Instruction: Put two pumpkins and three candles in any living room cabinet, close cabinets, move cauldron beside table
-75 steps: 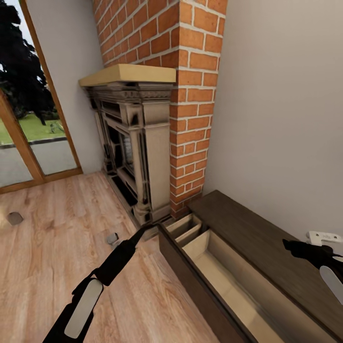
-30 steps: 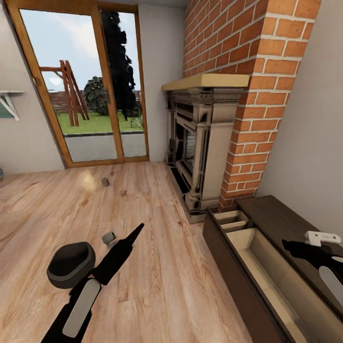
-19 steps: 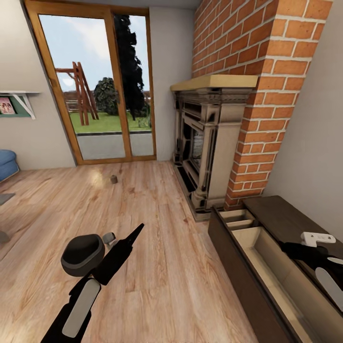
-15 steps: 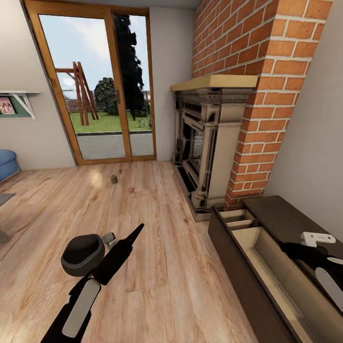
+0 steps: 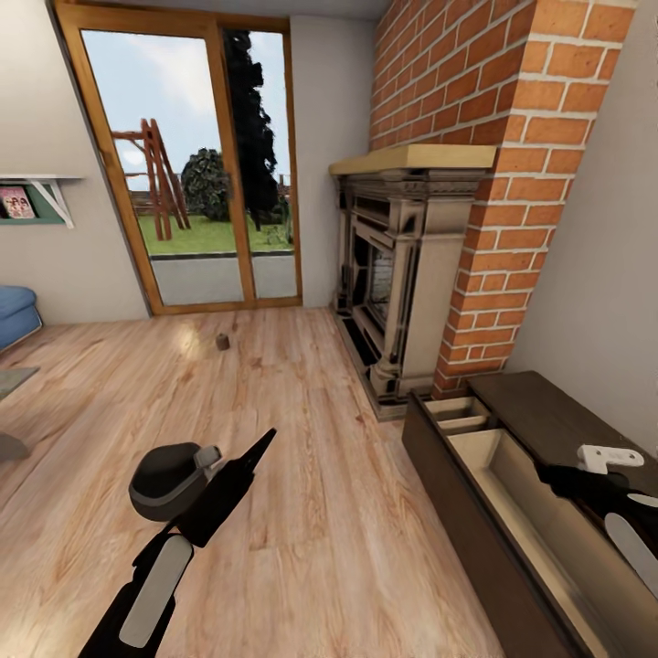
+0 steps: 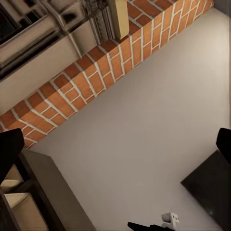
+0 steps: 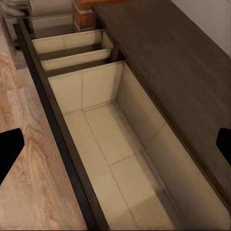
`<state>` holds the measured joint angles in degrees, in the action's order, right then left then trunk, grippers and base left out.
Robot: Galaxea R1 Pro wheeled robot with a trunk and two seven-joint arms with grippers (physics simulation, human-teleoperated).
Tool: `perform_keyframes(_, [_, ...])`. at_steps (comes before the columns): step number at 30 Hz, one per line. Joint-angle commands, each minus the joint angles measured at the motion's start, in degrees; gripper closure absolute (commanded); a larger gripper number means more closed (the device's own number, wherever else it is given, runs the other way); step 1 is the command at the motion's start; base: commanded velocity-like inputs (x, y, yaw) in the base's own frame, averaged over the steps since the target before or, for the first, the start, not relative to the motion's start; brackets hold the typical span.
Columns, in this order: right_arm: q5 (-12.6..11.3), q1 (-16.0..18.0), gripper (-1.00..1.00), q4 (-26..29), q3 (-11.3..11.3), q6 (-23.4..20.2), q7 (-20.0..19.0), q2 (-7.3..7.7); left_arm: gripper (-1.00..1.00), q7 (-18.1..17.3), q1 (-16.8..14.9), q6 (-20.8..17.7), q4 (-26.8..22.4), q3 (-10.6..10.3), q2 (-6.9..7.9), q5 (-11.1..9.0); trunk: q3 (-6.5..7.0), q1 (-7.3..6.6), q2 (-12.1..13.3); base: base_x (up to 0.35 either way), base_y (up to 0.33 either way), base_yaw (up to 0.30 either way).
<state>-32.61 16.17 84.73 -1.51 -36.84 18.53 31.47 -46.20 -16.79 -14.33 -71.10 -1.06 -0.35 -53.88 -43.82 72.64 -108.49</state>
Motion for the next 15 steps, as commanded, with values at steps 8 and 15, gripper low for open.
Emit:
perform_keyframes(8, [0.0, 0.0, -1.0, 0.0, 0.0, -0.1, -0.1, 0.02, -1.0, 0.0, 0.0, 0.0, 0.0, -0.1, 0.13, 0.1, 0.0, 0.0, 0.0, -0.152, 0.103, 0.0])
perform_keyframes(15, [0.0, 0.1, -1.0, 0.1, 0.5, -0.5, 0.0, 0.39, -1.0, 0.0, 0.0, 0.0, -0.1, 0.1, 0.19, 0.1, 0.0, 0.0, 0.0, -0.006, 0.004, 0.0])
